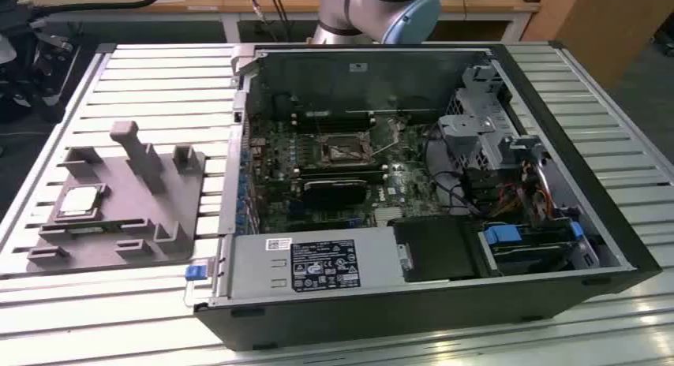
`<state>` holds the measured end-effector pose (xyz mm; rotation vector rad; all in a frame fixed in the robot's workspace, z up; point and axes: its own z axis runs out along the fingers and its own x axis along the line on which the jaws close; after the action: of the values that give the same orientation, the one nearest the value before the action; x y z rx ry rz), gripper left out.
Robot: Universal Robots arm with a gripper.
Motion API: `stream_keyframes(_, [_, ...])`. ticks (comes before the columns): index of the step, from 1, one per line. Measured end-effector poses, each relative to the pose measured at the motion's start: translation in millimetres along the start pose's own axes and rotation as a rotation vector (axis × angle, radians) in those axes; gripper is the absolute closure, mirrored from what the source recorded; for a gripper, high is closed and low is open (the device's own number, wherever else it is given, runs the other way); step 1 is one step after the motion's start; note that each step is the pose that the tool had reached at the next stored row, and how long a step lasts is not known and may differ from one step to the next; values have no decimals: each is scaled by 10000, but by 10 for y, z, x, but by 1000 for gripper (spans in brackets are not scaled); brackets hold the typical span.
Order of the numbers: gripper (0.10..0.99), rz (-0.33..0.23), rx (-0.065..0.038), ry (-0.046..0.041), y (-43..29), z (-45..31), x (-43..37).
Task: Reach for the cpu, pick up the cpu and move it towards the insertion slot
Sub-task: 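Pick up the cpu and move it towards the insertion slot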
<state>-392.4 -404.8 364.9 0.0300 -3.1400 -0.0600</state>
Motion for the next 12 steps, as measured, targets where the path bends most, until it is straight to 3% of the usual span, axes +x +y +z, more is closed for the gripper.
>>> stream_keyframes(12, [980, 0, 0, -5, -1, 40, 5])
